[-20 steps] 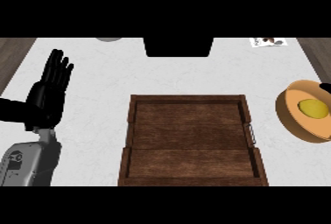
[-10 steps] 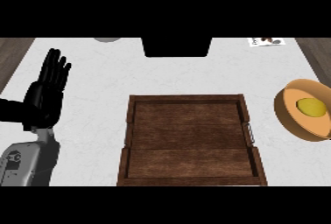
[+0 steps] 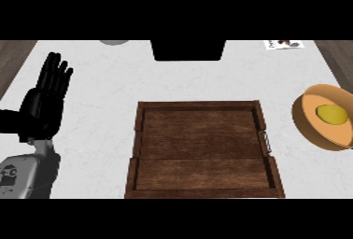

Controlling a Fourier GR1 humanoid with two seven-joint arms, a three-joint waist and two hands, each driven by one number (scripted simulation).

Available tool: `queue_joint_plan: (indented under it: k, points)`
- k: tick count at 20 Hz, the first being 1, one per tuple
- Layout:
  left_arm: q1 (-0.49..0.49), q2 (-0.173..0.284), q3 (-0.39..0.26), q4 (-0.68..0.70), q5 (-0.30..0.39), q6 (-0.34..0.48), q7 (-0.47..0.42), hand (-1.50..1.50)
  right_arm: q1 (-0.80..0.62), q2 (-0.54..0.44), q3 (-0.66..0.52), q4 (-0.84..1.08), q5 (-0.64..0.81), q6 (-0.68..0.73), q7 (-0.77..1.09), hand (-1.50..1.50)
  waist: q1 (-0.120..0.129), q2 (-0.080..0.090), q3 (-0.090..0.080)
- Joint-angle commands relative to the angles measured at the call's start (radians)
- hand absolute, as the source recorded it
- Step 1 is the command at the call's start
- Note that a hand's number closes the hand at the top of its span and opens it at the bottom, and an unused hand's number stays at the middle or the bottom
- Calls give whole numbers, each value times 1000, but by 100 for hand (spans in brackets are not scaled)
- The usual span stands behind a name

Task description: Pick the lemon from the tray and place it in the pot

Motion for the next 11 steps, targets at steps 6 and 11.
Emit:
queue_joint_plan:
  k: [6,11]
  points:
    - [-25,-8,21,66,5,-22,-40,0,173,-38,-134,38,-180,97,-122,-150,3,2,0]
    - [-40,-9,14,29,-1,-13,-2,0,268,-31,-201,113,-243,171,-240,-150,1,2,0]
